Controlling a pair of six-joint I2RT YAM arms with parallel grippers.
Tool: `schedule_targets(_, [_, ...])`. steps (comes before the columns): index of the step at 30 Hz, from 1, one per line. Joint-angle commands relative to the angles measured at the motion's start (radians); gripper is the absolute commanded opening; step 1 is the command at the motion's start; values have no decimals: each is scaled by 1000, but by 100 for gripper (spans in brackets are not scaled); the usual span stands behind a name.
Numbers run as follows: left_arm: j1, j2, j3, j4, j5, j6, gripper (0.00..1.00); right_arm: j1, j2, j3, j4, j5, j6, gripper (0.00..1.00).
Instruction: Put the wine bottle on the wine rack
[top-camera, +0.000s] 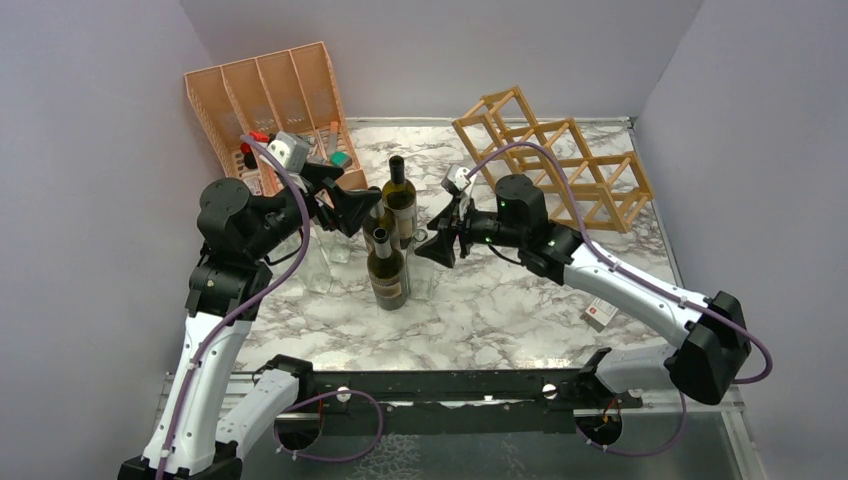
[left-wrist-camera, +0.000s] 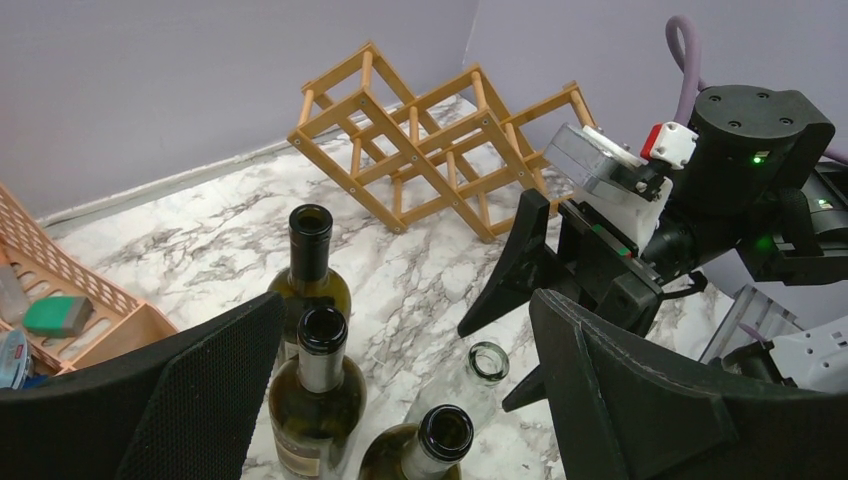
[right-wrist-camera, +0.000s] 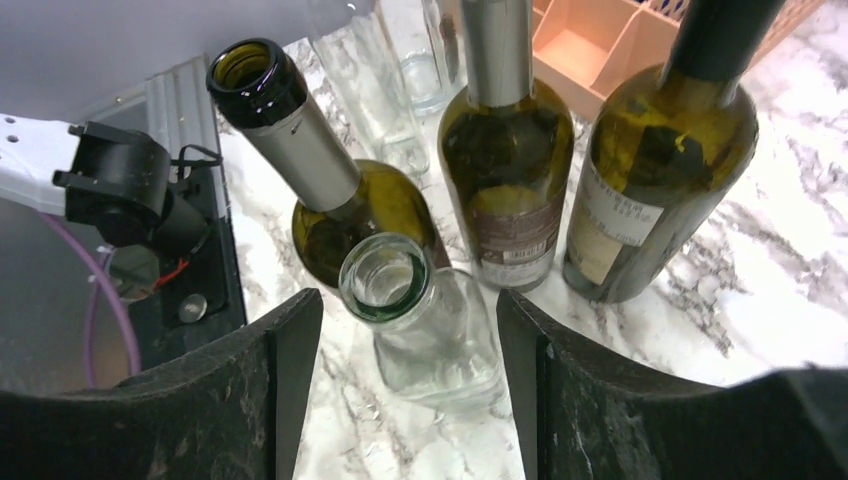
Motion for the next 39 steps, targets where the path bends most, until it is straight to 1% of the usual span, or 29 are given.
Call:
schedule_targets(1, [-4,4,18,14,-10,-8,99,10,34,10,124,-19,-97,66])
schedule_targets(3, [-4,5,22,15,0,-6,99,9,43,-2,163,-52,-126,64])
schedule_targets(5, [-4,9,27,15,18,-3,99,10,50,-10,192,-75,-147,59])
schedule_targets(9, [-4,13,38,15,52,4,99,11,54,-11,205,-108,-190,46])
schedule_targets(12, [-3,18,48,15,76,7,99,11,47,-13,197,-118,-218,33])
schedule_targets(15, [-4,24,54,21,93,1,99,10,28,-10,170,-112,-243,22])
schedule_targets(20, [-3,53,62,68,122,-48,99,11,-38,-25,172,-45,-241,10])
schedule_targets(24, [-7,92,77,113,167,-95,99,11,-127,-56,192,67,-186,1])
schedule_targets(25, [-10,102,76,127,174,-105,99,11,-151,-65,191,99,-170,1])
schedule_targets(29, [-55,117,57,192,183,-119,99,11,-240,-74,128,305,-103,1])
schedule_targets(31, [-104,130,41,226,164,-116,99,10,-275,-60,73,421,-54,1])
schedule_targets(34, [-205,170,37,250,93,-95,98,10,-328,-39,-5,576,25,1])
schedule_targets(36, [-279,196,32,275,38,-55,97,10,-357,-26,-58,671,93,1])
schedule_targets(39, [-412,232,2,318,-72,45,96,11,-392,2,-157,793,194,1])
